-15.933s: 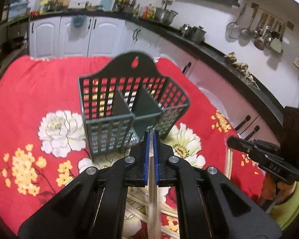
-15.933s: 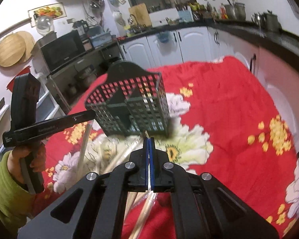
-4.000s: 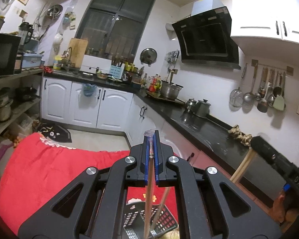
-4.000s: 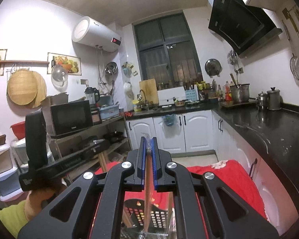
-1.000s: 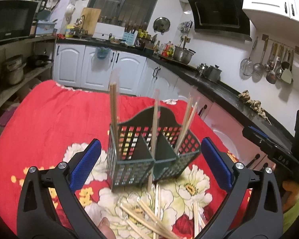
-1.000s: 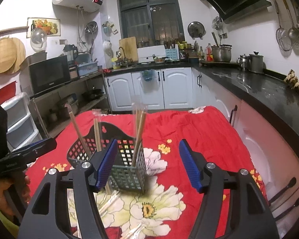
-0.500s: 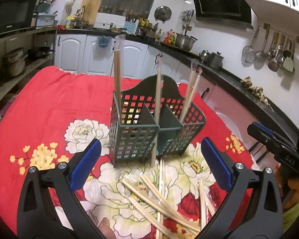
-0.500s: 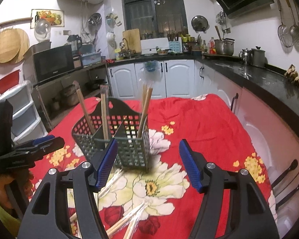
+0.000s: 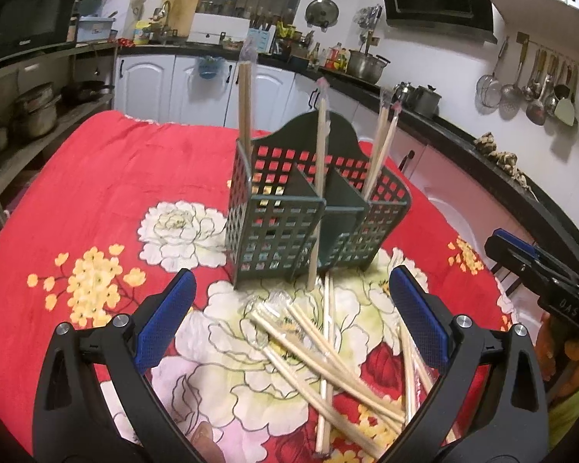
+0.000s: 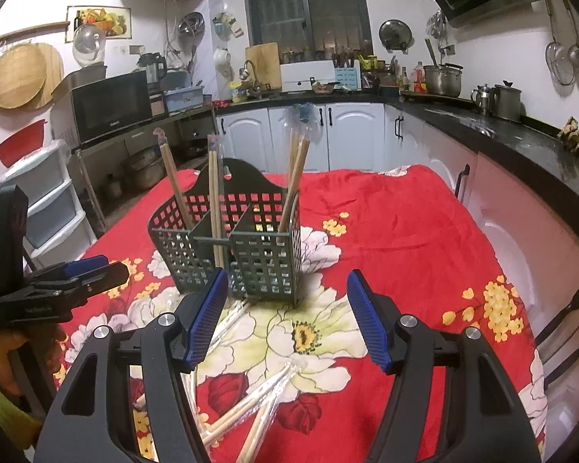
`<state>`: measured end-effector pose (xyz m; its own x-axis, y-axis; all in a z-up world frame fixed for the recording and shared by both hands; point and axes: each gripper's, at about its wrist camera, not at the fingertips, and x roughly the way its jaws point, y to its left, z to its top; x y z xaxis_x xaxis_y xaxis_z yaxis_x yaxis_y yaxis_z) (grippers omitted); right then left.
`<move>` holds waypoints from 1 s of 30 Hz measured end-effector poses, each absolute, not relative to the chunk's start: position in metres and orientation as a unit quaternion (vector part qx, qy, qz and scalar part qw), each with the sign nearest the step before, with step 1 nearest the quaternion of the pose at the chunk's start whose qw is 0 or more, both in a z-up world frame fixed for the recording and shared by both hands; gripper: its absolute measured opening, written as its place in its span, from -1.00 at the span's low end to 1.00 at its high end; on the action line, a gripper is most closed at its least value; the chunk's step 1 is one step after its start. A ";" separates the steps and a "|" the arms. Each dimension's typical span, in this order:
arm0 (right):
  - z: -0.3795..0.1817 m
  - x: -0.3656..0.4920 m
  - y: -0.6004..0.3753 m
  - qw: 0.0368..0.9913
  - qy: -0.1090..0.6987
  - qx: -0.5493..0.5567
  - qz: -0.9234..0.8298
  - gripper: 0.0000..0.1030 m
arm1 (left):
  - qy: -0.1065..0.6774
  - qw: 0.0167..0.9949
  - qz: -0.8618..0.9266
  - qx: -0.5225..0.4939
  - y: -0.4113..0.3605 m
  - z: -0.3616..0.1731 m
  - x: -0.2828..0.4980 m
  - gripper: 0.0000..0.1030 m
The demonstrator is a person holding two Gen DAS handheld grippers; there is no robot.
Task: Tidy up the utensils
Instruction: 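Move both tools down toward the chopstick pile beside the caddy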
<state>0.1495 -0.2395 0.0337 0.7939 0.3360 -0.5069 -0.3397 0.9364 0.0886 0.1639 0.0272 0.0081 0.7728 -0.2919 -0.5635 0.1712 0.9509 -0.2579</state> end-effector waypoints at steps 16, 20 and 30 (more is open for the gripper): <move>-0.007 0.139 -0.242 0.927 0.325 -0.019 0.188 0.18 | 0.359 0.922 -0.109 -0.099 0.040 -0.027 0.154 0.79; -0.017 0.139 -0.238 0.921 0.338 -0.021 0.194 0.12 | 0.369 0.917 -0.111 -0.103 0.040 -0.033 0.153 0.79; -0.037 0.144 -0.232 0.904 0.372 -0.015 0.212 -0.09 | 0.401 0.898 -0.136 -0.122 0.038 -0.052 0.155 0.28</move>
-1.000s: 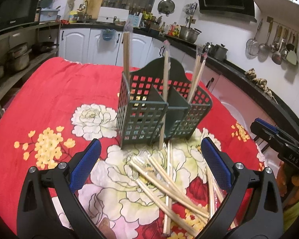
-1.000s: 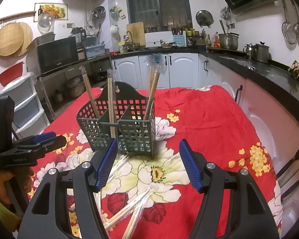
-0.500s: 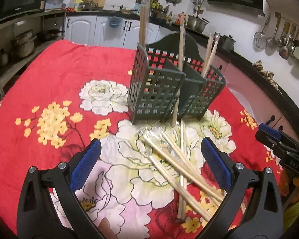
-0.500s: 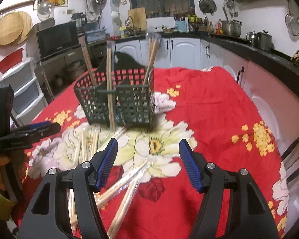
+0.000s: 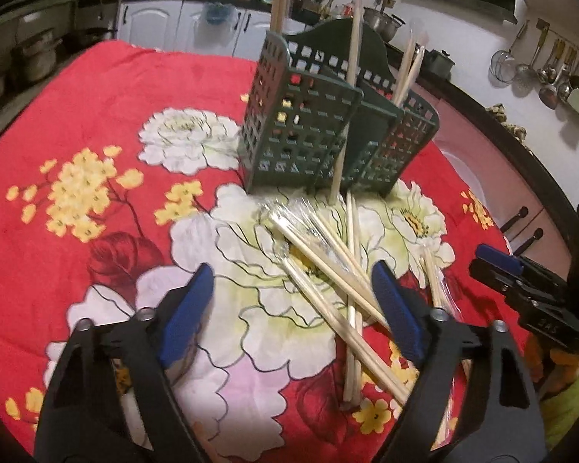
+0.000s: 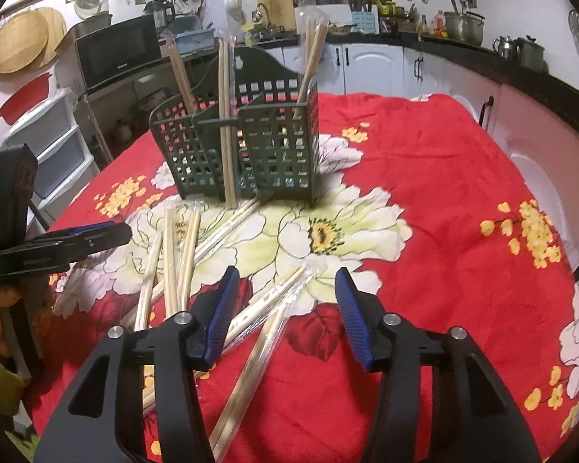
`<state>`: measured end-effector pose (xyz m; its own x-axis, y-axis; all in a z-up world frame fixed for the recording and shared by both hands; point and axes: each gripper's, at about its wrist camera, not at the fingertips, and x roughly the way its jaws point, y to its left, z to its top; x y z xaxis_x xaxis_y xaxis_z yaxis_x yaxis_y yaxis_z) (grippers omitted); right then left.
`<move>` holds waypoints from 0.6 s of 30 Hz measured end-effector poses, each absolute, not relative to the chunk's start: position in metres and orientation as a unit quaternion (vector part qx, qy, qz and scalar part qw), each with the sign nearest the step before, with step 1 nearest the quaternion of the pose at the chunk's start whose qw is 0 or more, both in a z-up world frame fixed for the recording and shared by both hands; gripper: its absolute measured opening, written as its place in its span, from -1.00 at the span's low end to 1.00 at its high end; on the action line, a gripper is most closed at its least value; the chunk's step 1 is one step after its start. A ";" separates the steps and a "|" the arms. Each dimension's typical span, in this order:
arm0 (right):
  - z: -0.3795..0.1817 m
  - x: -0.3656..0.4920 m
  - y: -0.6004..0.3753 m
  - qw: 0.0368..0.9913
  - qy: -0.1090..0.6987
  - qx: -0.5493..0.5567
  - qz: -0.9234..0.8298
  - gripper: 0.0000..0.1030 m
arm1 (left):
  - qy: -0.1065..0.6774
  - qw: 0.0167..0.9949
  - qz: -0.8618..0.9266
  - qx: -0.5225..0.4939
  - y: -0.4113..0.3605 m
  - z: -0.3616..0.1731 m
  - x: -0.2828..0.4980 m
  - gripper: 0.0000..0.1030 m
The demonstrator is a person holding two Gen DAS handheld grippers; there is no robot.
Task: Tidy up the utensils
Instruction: 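Move both tools down toward the chopstick pile beside the caddy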
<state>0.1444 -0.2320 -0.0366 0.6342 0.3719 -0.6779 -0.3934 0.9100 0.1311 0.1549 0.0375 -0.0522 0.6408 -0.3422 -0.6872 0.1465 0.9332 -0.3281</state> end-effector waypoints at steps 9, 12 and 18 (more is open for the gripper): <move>-0.052 0.160 -0.228 0.889 0.405 -0.001 0.215 -0.22 | 0.434 0.877 -0.152 -0.143 0.035 -0.071 0.164 -0.18; -0.057 0.168 -0.228 0.885 0.415 0.004 0.211 -0.24 | 0.439 0.873 -0.152 -0.147 0.036 -0.075 0.170 -0.27; -0.060 0.179 -0.228 0.880 0.425 0.011 0.213 -0.25 | 0.439 0.868 -0.151 -0.177 0.045 -0.072 0.190 -0.28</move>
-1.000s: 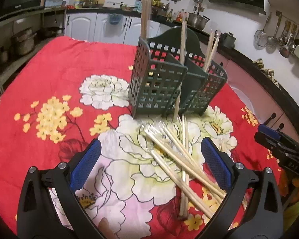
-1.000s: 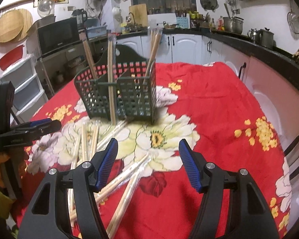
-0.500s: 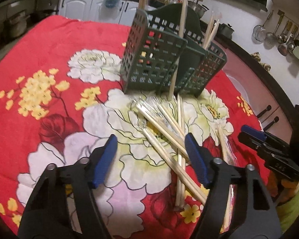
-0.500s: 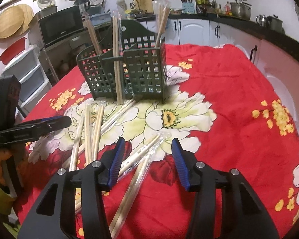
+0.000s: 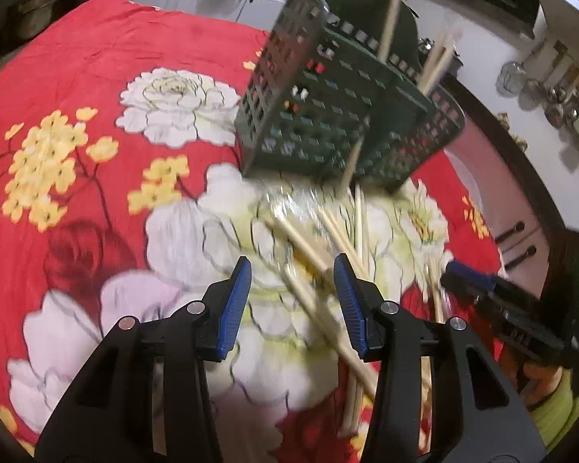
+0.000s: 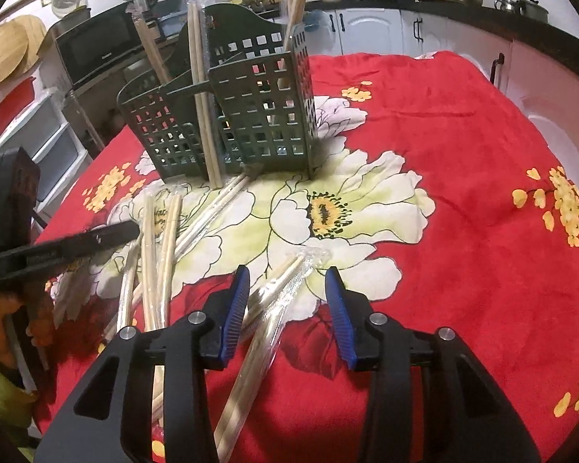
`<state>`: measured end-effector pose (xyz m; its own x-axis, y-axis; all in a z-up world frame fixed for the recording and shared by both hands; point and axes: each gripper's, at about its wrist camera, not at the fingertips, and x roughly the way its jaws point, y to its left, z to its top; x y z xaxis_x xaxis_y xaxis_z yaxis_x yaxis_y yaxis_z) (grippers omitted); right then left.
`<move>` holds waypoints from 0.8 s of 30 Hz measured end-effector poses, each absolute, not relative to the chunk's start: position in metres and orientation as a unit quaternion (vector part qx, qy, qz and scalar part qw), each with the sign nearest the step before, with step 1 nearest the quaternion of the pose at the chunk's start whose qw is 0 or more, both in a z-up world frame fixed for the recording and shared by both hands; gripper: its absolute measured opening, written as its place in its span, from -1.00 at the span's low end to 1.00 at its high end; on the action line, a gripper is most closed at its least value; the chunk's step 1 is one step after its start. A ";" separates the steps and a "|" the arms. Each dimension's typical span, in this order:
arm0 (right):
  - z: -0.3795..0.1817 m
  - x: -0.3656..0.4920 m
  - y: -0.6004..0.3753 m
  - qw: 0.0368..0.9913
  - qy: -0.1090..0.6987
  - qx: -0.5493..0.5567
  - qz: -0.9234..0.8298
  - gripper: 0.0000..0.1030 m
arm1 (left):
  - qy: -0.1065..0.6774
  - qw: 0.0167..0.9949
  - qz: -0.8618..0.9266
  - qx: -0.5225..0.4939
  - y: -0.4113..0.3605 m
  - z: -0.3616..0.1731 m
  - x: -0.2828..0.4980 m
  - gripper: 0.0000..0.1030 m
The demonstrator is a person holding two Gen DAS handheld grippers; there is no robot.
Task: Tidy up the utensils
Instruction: 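Move both tools down toward the chopstick pile beside the caddy, then close the left tool on a chopstick while the right tool grasps another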
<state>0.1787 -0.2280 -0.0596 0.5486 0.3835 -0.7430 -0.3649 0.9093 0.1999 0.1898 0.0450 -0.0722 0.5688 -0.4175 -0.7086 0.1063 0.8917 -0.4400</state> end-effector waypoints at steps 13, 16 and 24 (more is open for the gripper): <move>-0.071 0.201 -0.232 0.860 0.459 0.060 0.216 -0.39 | 0.444 0.858 -0.148 -0.211 0.053 -0.077 0.231 -0.45; -0.072 0.205 -0.235 0.857 0.463 0.076 0.215 -0.47 | 0.444 0.857 -0.146 -0.217 0.057 -0.079 0.233 -0.59; -0.073 0.216 -0.239 0.853 0.465 0.094 0.217 -0.69 | 0.443 0.858 -0.146 -0.218 0.060 -0.081 0.234 -0.82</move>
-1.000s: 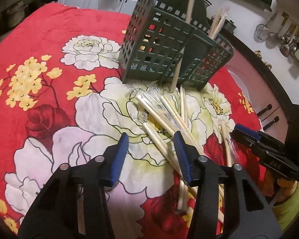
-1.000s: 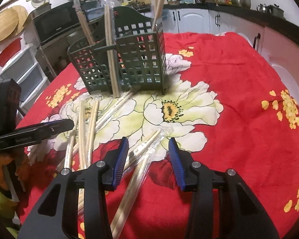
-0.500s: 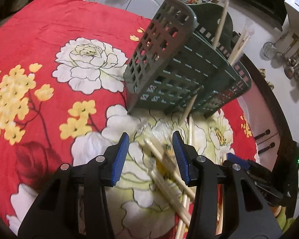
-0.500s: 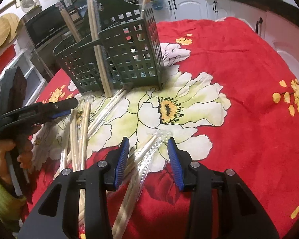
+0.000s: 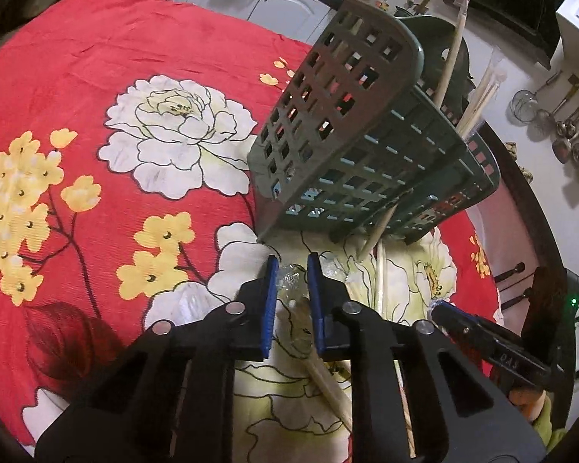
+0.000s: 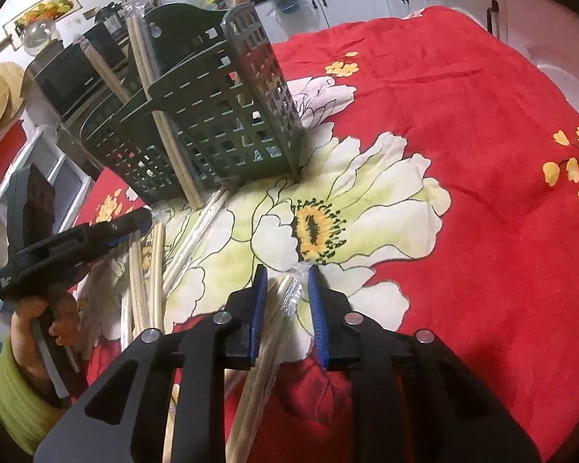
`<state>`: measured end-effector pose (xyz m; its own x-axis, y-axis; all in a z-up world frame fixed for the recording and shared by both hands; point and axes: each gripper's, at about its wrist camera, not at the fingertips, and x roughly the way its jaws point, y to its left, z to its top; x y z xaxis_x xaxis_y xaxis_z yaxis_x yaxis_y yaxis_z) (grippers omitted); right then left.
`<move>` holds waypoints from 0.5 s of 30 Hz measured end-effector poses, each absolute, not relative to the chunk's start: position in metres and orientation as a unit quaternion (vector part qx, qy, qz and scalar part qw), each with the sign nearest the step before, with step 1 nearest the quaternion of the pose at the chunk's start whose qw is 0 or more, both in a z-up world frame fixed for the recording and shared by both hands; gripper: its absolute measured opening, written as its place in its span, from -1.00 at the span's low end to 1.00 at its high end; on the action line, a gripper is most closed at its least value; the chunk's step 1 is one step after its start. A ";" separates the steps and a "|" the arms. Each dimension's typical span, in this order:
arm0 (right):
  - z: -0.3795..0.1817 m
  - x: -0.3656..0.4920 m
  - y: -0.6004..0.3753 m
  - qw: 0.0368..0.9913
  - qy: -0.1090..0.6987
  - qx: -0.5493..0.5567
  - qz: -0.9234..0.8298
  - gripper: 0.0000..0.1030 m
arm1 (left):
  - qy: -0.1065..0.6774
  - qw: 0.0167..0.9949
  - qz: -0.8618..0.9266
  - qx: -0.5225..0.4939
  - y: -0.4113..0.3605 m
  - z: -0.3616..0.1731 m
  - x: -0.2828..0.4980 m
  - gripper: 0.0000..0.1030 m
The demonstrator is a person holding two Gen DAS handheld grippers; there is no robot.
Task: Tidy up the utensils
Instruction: 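Close the left tool on a chopstick while the right tool grasps another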
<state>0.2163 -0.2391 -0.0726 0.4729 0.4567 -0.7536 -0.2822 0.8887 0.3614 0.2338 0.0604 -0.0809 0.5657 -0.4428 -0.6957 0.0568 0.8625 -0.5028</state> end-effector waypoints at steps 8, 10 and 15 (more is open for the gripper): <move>-0.070 0.229 -0.241 0.851 0.466 0.100 0.222 -0.88 | 0.438 0.860 -0.146 -0.220 0.066 -0.079 0.233 -0.90; -0.067 0.231 -0.245 0.850 0.465 0.111 0.222 -0.90 | 0.435 0.860 -0.146 -0.223 0.068 -0.078 0.233 -0.91; -0.054 0.237 -0.253 0.854 0.454 0.121 0.222 -0.92 | 0.423 0.865 -0.147 -0.226 0.077 -0.067 0.229 -0.92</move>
<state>0.2369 -0.2531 -0.0542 0.4896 0.4889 -0.7220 -0.2693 0.8723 0.4081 0.2287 0.0774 -0.0667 0.5995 -0.4460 -0.6646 0.0632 0.8541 -0.5162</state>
